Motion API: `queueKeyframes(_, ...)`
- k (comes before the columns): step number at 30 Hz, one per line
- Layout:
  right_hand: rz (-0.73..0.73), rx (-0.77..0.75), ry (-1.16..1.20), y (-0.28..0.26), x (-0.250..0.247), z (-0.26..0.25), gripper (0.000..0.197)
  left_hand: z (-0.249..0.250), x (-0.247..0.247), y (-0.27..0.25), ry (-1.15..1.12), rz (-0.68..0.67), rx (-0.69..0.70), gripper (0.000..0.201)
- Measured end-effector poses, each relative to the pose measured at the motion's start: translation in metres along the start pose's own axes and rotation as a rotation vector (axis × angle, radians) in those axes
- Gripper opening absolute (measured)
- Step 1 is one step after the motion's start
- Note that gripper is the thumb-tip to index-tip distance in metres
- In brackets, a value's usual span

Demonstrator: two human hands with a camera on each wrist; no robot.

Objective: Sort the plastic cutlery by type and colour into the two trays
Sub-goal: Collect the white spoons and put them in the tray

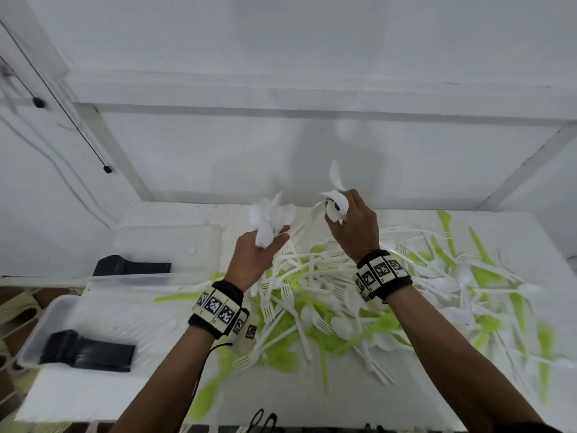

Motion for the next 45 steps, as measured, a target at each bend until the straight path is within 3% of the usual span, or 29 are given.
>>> queueKeyframes(5,0.12,0.063,0.207,-0.001,-0.031,-0.007,0.014,0.004,0.044,0.005,0.135,-0.053,0.025,0.019)
queueKeyframes(7,0.095,0.193,0.318,-0.005,-0.034,0.003,0.022,0.008,0.057,-0.001,0.172,-0.05,0.064,0.02)
queueKeyframes(9,0.005,0.343,0.427,-0.012,-0.033,0.013,0.033,0.014,0.072,-0.01,0.191,-0.069,0.088,0.022)
queueKeyframes(12,-0.246,0.494,0.572,-0.025,-0.031,0.019,0.039,0.021,0.095,-0.02,0.153,-0.116,0.042,0.024)
queueKeyframes(15,-0.375,0.451,0.68,-0.037,-0.037,0.023,0.043,0.022,0.117,-0.028,0.168,-0.151,-0.004,0.027)
queueKeyframes(19,-0.337,0.338,0.582,-0.042,-0.046,0.052,0.036,0.006,0.117,-0.04,0.218,0.022,-0.037,0.029)
queueKeyframes(22,-0.325,0.319,0.531,-0.051,-0.048,0.073,0.035,-0.02,0.125,-0.052,0.448,-0.019,-0.059,0.044)
queueKeyframes(24,-0.362,0.322,0.543,-0.061,-0.045,0.082,0.04,-0.037,0.138,-0.06,0.703,-0.063,-0.17,0.051)
queueKeyframes(26,-0.43,0.297,0.522,-0.072,-0.039,0.086,0.06,-0.044,0.149,-0.071,0.788,0.016,-0.305,0.05)
queueKeyframes(27,-0.48,0.279,0.498,-0.077,-0.036,0.088,0.06,-0.05,0.155,-0.076,0.813,0.047,-0.347,0.051)
queueKeyframes(31,-0.679,0.214,0.514,-0.091,-0.03,0.086,0.038,-0.066,0.184,-0.088,0.977,0.063,-0.384,0.054)
queueKeyframes(33,-0.68,0.247,0.574,-0.092,-0.033,0.087,0.03,-0.067,0.188,-0.09,1.051,0.074,-0.366,0.052)
queueKeyframes(38,-0.627,0.375,0.714,-0.09,-0.048,0.089,0.032,-0.067,0.18,-0.084,1.028,0.052,-0.353,0.029)
queueKeyframes(45,-0.572,0.479,0.707,-0.102,-0.042,0.088,0.043,-0.071,0.169,-0.088,0.873,0.058,-0.327,0.031)
Point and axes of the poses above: each hand's wrist, its own y-axis towards the middle knuckle, its own x-axis out of the palm, z = x × y, the point moved 6 cm from there along y, towards the middle knuckle, and after that the axes turned 11 degrees about -y, right-handed, at the moved point
